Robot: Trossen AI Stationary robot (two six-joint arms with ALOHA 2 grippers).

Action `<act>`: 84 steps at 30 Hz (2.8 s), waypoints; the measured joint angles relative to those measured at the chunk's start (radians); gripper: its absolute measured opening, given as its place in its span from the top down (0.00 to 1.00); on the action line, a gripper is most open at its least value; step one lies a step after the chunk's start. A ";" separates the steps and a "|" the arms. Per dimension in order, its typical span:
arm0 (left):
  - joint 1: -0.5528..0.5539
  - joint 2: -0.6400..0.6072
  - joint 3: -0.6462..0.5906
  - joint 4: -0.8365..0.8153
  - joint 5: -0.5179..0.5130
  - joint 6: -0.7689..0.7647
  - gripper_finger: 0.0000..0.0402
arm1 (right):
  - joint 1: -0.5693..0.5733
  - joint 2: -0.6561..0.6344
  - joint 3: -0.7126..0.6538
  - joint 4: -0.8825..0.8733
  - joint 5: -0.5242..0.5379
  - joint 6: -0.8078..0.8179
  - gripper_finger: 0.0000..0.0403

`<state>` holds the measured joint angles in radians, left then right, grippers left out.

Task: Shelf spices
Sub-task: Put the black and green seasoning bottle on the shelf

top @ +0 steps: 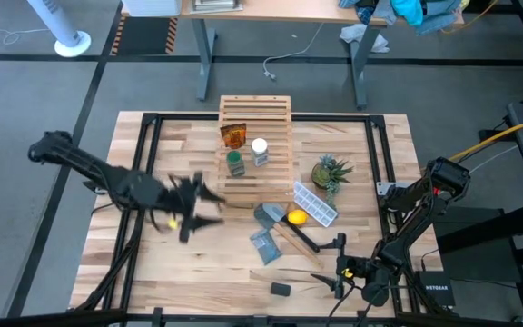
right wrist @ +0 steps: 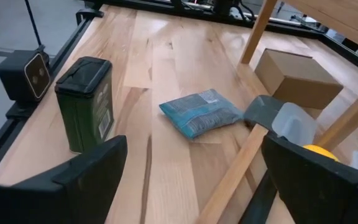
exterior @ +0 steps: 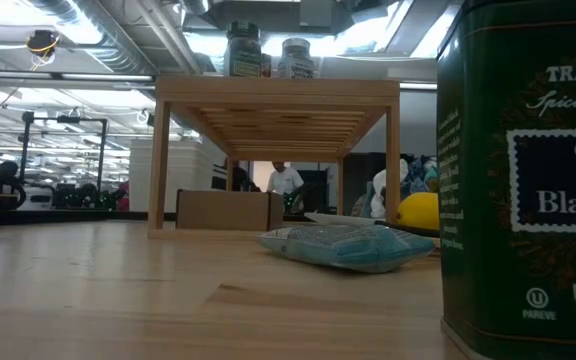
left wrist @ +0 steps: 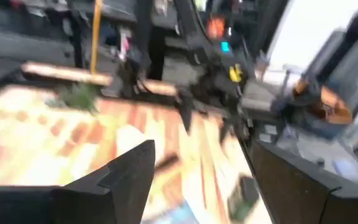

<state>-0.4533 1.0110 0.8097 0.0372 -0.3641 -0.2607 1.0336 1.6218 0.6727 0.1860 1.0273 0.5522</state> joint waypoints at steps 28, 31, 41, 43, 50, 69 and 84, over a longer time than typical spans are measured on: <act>-0.327 0.751 0.000 0.409 -0.321 -0.081 0.35 | 0.000 0.112 0.005 0.408 -0.034 -0.076 0.06; -0.322 0.801 0.000 0.476 -0.321 -0.069 0.35 | 0.000 0.188 0.040 0.466 -0.026 -0.089 0.06; -0.311 0.894 0.002 0.679 -0.320 0.006 0.35 | -0.054 0.361 0.235 0.451 -0.028 -0.137 0.06; -0.305 0.909 0.002 0.716 -0.320 0.026 0.35 | -0.070 0.376 0.262 0.434 -0.059 -0.138 0.06; -0.273 0.956 0.005 0.792 -0.265 0.062 0.35 | -0.101 0.420 0.308 0.432 -0.126 -0.135 0.06; -0.267 0.970 0.005 0.787 -0.223 0.059 0.35 | -0.107 0.421 0.309 0.452 -0.226 -0.034 0.06; -0.280 0.970 0.005 0.785 -0.223 0.047 0.35 | -0.131 0.421 0.309 0.444 -0.274 -0.034 0.06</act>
<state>-0.7334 1.9806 0.8150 0.8227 -0.5871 -0.2138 0.9027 2.0430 0.9817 0.6296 0.7533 0.5186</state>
